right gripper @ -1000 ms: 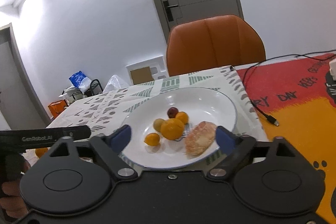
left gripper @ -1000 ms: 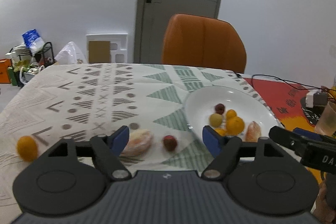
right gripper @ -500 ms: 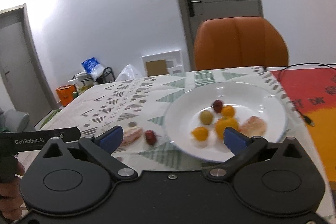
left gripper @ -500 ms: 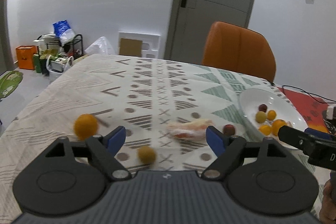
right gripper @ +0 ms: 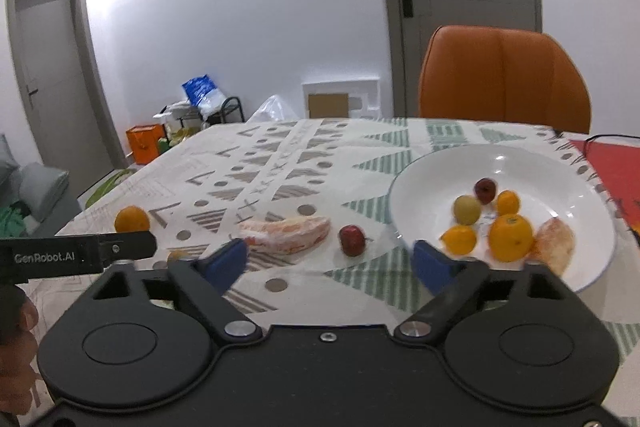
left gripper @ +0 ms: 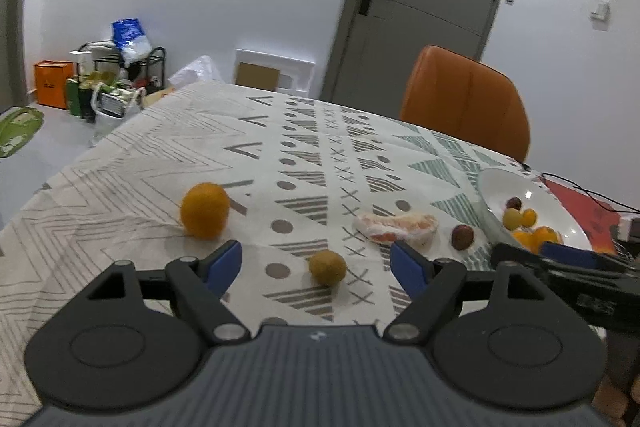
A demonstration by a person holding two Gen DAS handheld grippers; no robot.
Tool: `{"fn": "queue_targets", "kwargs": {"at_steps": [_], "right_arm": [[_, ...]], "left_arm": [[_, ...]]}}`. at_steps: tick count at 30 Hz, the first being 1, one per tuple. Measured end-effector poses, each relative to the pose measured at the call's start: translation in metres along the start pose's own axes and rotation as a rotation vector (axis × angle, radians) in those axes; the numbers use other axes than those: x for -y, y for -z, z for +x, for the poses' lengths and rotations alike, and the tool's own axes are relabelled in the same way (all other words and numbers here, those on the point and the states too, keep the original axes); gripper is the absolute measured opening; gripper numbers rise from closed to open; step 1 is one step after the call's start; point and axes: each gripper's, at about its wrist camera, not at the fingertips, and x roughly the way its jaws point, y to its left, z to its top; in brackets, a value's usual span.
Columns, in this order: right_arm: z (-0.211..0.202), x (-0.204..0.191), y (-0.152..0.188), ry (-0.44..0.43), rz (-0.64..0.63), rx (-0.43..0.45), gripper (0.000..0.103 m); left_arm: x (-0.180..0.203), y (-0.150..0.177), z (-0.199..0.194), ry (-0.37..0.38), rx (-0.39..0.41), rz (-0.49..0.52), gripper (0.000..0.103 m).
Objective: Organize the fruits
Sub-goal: 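Move the left gripper back and grasp the olive-green plum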
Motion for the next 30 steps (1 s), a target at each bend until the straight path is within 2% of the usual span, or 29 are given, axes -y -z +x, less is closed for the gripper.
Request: {"fn": "queue_targets", "kwargs": {"at_steps": [2,5,16,18,20,30], "right_arm": [[0.006,-0.001,0.001,0.003,-0.003,-0.017,0.069],[0.014,-0.002,0.001,0.015,-0.001,-0.035,0.061],[0.03,-0.014,0.0,0.058,-0.059,-0.052,0.06],[0.034,-0.014,0.0,0.062,-0.058,-0.055,0.06],[0.038,-0.015,-0.002,0.066,-0.061,-0.058,0.056],[0.054,-0.017,-0.009,0.128,-0.108,-0.077,0.047]], "left_arm": [[0.002,0.002,0.001,0.024,-0.002,0.001,0.079],[0.004,0.004,0.007,0.028,-0.007,0.015,0.076],[-0.006,0.008,0.03,0.013,-0.051,-0.042,0.06],[-0.007,0.007,0.033,0.011,-0.056,-0.046,0.054],[-0.007,0.006,0.037,0.012,-0.067,-0.052,0.043],[-0.013,0.006,0.039,0.086,-0.067,-0.094,0.023]]}}
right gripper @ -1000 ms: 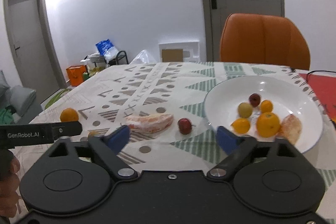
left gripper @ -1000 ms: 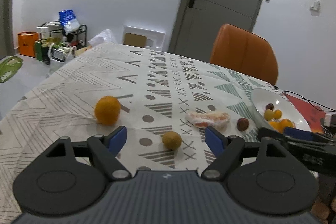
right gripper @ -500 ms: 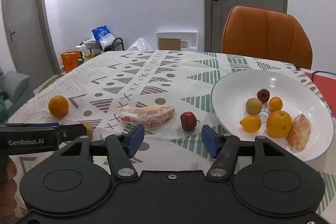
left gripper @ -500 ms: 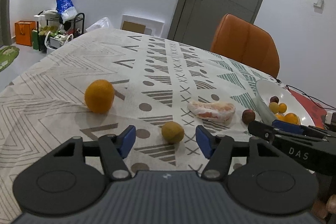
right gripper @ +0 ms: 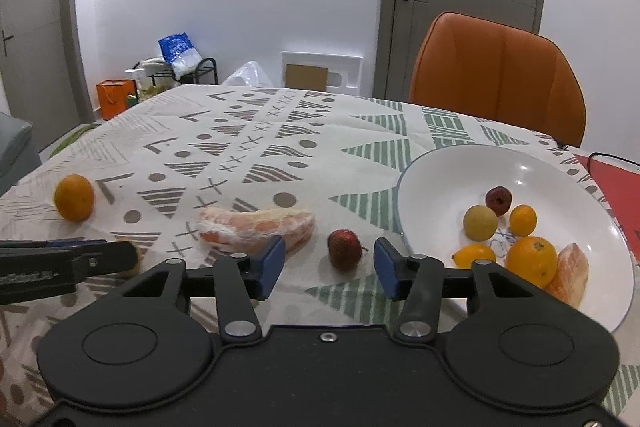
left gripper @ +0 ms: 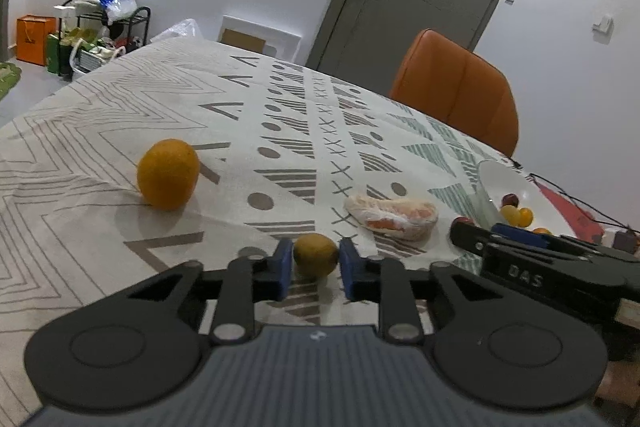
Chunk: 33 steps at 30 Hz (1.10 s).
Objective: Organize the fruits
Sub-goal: 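Move the left gripper back and grasp the olive-green plum, then grasp the dark red plum with the right gripper while the left gripper holds the green plum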
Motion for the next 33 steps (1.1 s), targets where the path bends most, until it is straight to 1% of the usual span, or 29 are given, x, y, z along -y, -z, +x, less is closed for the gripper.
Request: {"fn": "queue_targets", "kwargs": {"at_steps": [6,10,15,16,18,20,24,33], "right_arm": [[0.008,-0.006,-0.003,0.012,-0.029,-0.008,0.043],[0.012,-0.009,-0.007,0.038,-0.067,0.003,0.043],[0.018,-0.01,-0.009,0.054,-0.089,-0.013,0.042],[0.019,-0.011,-0.008,0.06,-0.099,-0.016,0.04],[0.021,-0.011,-0.007,0.076,-0.114,-0.025,0.032],[0.024,-0.01,-0.007,0.08,-0.116,-0.035,0.02],[0.02,-0.006,-0.006,0.057,-0.102,-0.035,0.019],[-0.007,0.009,-0.007,0.016,-0.053,0.026,0.019]], "left_arm": [[-0.002,0.001,0.0,0.013,0.0,-0.009,0.023],[0.0,0.002,0.0,0.007,-0.005,-0.015,0.024],[0.004,0.003,0.004,-0.006,-0.008,0.002,0.025],[0.003,0.003,0.004,-0.005,-0.008,-0.002,0.024],[0.002,0.002,0.004,-0.008,-0.01,-0.011,0.024],[0.001,0.001,0.003,-0.007,-0.01,-0.011,0.024],[0.004,0.0,-0.004,-0.009,0.009,-0.001,0.024],[0.023,-0.001,-0.01,-0.014,0.026,0.034,0.024]]}}
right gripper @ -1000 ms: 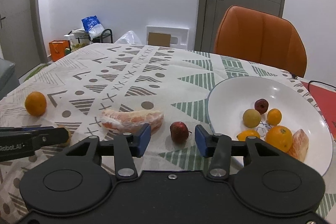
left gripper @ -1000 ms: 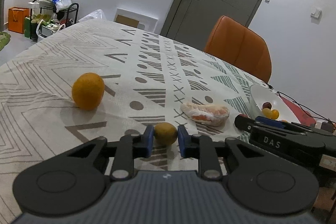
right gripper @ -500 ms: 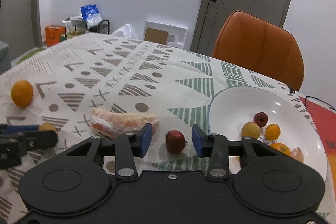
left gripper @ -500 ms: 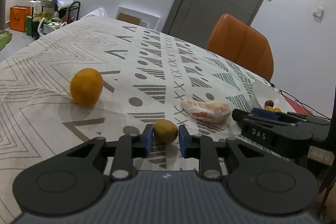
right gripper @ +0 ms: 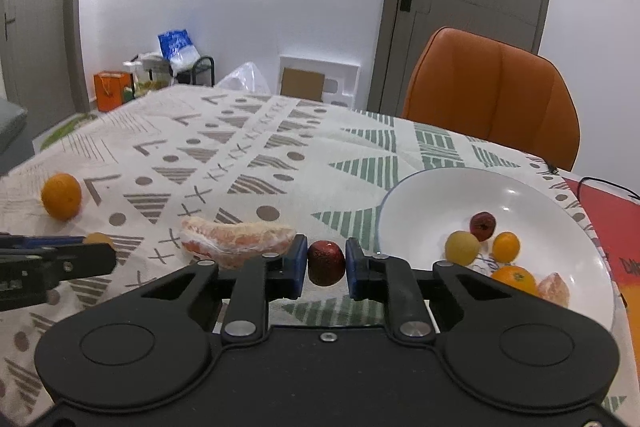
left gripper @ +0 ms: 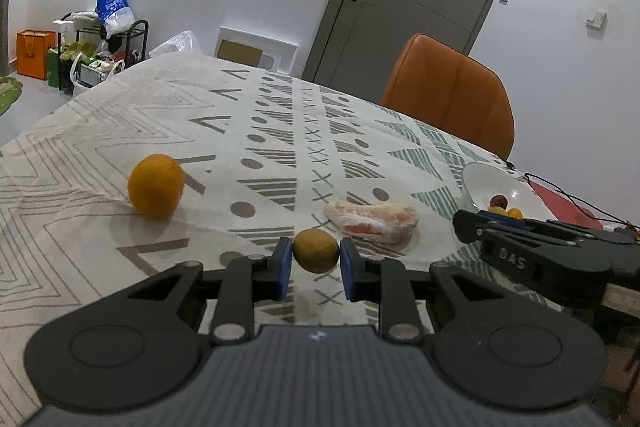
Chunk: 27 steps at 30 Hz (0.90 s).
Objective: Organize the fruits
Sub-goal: 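Carry both plums to the white plate and release them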
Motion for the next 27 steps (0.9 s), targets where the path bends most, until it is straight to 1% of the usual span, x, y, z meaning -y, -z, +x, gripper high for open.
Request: {"fn": "queue_targets", "kwargs": {"at_steps": [8,11,17,24,27], "right_arm": [[-0.028,0.031,-0.001,-0.004,0.059,0.065,0.019],[-0.031,0.045,0.0,0.004,0.089,0.078,0.019],[-0.036,0.068,0.003,0.013,0.128,0.103,0.019],[-0.043,0.093,-0.007,0.035,0.127,0.152,0.019],[-0.045,0.105,-0.014,0.019,0.144,0.168,0.019]], "left_arm": [[0.026,-0.002,-0.005,0.01,0.04,0.033,0.024],[0.037,-0.002,-0.007,0.011,0.054,0.054,0.024],[0.056,-0.006,-0.004,0.013,0.059,0.088,0.024],[0.079,-0.01,0.003,0.025,0.068,0.131,0.024],[0.088,-0.014,0.007,0.033,0.066,0.148,0.024]]}}
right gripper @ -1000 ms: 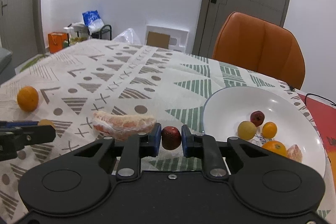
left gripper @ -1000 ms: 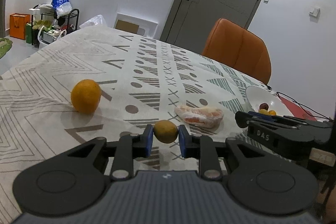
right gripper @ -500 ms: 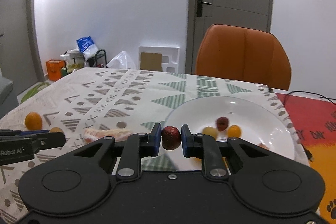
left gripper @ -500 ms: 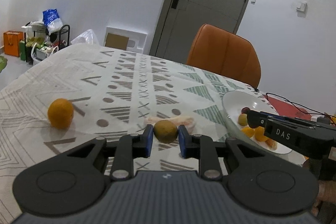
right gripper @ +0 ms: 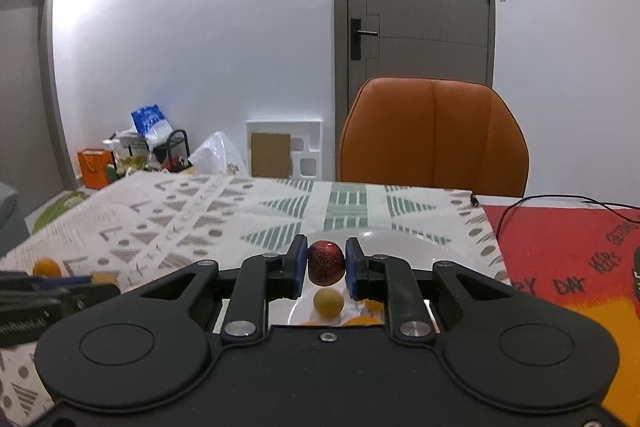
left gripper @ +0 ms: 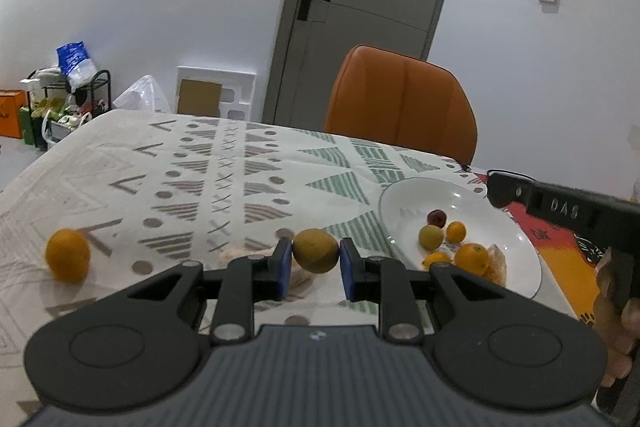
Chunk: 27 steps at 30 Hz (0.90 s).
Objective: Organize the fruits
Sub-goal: 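Carry both plums to the white plate and release them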
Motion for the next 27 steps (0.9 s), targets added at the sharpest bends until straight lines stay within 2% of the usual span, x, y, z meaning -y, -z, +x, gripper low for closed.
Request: {"fn": "queue_targets", "kwargs": {"at_steps": [8,21,27], "right_arm": [[0.005,0.029,-0.005,0.02,0.05,0.029,0.019],[0.024,0.064,0.016,0.052,0.161,-0.031,0.019],[0.032,0.073,0.024,0.039,0.2,-0.063,0.019]], "left_arm": [[0.023,-0.017,0.013,0.012,0.014,0.059,0.024],[0.054,-0.026,0.053,0.055,-0.035,0.12,0.024],[0.071,-0.024,0.073,0.062,-0.065,0.146,0.024]]}}
